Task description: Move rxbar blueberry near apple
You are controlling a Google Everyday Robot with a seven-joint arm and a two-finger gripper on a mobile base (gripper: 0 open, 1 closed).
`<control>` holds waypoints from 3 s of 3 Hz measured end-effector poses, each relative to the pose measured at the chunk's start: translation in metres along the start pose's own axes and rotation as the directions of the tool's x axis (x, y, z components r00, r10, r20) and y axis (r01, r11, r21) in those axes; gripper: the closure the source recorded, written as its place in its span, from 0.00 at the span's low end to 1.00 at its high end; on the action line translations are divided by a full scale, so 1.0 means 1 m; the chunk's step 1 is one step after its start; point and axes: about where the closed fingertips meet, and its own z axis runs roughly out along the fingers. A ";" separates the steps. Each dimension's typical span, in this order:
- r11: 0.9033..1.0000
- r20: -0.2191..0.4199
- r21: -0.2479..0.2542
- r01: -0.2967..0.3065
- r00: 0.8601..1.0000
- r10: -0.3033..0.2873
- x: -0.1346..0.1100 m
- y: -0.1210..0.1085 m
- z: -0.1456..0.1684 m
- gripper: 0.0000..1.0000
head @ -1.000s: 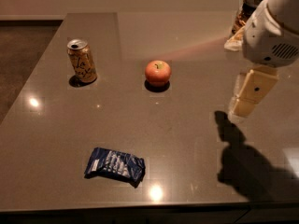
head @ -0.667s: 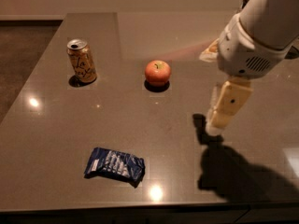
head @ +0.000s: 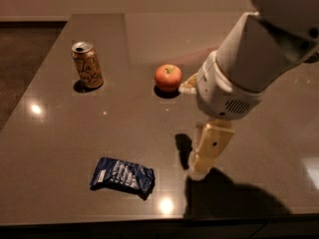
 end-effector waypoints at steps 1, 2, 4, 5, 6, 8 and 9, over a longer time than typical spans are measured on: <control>0.999 0.039 -0.047 0.022 0.999 -0.021 -0.017 0.018 0.029 0.00; 0.996 0.075 -0.087 0.034 0.997 -0.027 -0.039 0.035 0.061 0.00; 0.994 0.085 -0.104 0.035 0.996 -0.026 -0.071 0.047 0.092 0.00; 0.993 0.081 -0.111 0.043 0.996 -0.034 -0.080 0.051 0.105 0.00; 0.991 0.071 -0.124 0.050 0.997 -0.041 -0.087 0.056 0.119 0.26; 0.990 0.065 -0.133 0.046 0.997 -0.037 -0.088 0.056 0.121 0.80; 0.990 0.065 -0.133 0.046 0.997 -0.037 -0.088 0.056 0.121 1.00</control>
Offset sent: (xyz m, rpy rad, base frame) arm -0.0360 0.0783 -0.0680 0.0968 0.1081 0.0854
